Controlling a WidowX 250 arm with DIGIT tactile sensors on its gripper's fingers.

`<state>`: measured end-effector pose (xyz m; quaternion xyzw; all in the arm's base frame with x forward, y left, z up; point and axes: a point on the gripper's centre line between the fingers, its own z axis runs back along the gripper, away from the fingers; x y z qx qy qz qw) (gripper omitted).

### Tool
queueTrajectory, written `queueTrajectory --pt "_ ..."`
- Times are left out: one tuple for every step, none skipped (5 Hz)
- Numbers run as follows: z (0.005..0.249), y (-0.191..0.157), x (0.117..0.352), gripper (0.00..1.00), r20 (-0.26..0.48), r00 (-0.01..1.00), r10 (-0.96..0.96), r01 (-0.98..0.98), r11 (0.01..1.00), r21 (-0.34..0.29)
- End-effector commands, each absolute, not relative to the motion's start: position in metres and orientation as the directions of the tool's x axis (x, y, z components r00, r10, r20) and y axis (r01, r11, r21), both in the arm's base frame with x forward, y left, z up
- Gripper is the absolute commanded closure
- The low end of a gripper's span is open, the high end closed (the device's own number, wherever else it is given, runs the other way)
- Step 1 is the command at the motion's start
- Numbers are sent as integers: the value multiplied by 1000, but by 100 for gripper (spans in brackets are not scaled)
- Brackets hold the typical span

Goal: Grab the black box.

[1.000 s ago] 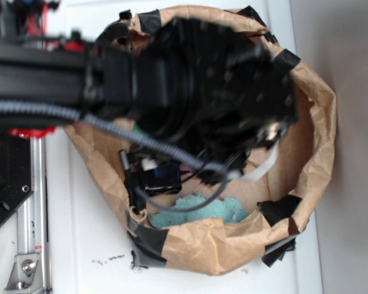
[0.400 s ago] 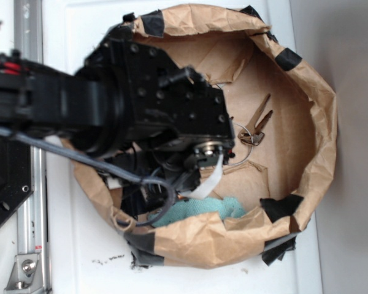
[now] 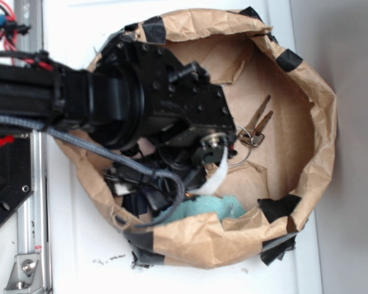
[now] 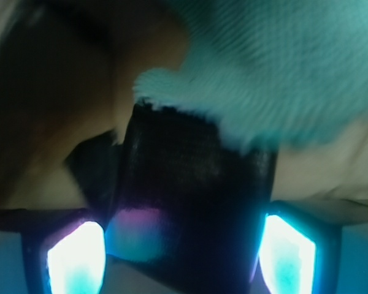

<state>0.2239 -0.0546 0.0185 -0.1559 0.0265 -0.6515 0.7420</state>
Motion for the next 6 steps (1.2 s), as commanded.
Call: queueTrajectory --pt "75 -38 221 100 108 272 -956 959 260 -111" --pt "125 6 230 100 110 487 -867 871 491 8" --pt "175 36 229 100 111 672 -733 736 677 10" --pt "195 38 232 100 81 799 -595 601 794 -92" --pt "189 14 231 100 26 776 -630 628 770 -114" --pt "163 -2 224 0 -20 746 -665 659 743 -113"
